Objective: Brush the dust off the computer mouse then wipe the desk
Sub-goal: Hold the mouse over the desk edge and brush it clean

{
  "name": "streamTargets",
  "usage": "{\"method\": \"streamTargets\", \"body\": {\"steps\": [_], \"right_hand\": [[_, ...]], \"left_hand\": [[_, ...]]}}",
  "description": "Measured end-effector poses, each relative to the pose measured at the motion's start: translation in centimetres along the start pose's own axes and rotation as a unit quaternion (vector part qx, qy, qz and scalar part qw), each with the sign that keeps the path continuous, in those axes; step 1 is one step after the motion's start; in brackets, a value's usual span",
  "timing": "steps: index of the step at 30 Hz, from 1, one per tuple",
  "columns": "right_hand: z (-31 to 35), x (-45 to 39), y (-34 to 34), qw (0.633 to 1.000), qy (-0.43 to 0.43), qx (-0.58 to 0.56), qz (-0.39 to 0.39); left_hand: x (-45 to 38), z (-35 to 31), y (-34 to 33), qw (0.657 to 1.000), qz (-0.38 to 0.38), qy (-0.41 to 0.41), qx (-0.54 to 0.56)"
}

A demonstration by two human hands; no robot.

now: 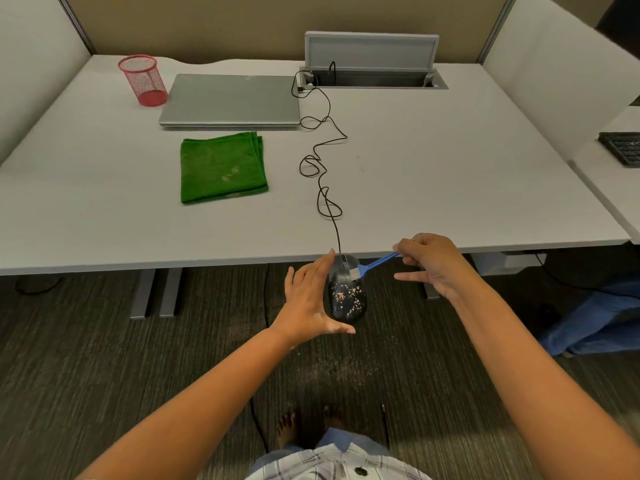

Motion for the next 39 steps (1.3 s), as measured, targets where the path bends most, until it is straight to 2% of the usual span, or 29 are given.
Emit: {"method": "streamTargets", "body": {"steps": [9, 15, 23, 32, 35, 39], "right_hand": [[-0.7, -0.6, 0.8, 0.997, -0.028, -0.062, 0.021], [-0.6, -1.2, 1.7, 0.993, -0.06, -0.096, -0.02], [-0.5, -1.2, 0.2, 0.994, -0.046, -0.095, 0.002], [-0.8, -1.4, 2.0, 0.991, -0.065, -0.112, -0.028], [-1.0, -1.4, 1.9, 0.988, -0.074, -0.138, -0.018], [-1.7, -1.3, 1.5, 0.989, -0.089, -0.117, -0.005]], "left_hand": [[0.2, -0.2, -0.1, 1.0, 0.009, -0.001, 0.008], [0.4, -0.1, -0.1, 1.0, 0.017, -0.001, -0.001], [0.5, -0.1, 0.0, 1.0, 0.0, -0.003, 0.008], [0.4, 0.2, -0.3, 1.0, 0.005, 0.0, 0.008], [0.4, 0.2, -0.7, 1.0, 0.008, 0.001, 0.009], [0.5, 0.1, -0.8, 1.0, 0.009, 0.0, 0.019]]}}
Point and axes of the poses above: each hand's wrist, its own x-axis away from the middle knuckle, its own y-axis out of the back of the hand, z = x × y, the point moved 1 cm from there along -x, towards the middle knuckle, and after that the axes turned 15 degrees about -x, right-handed, at the moved point
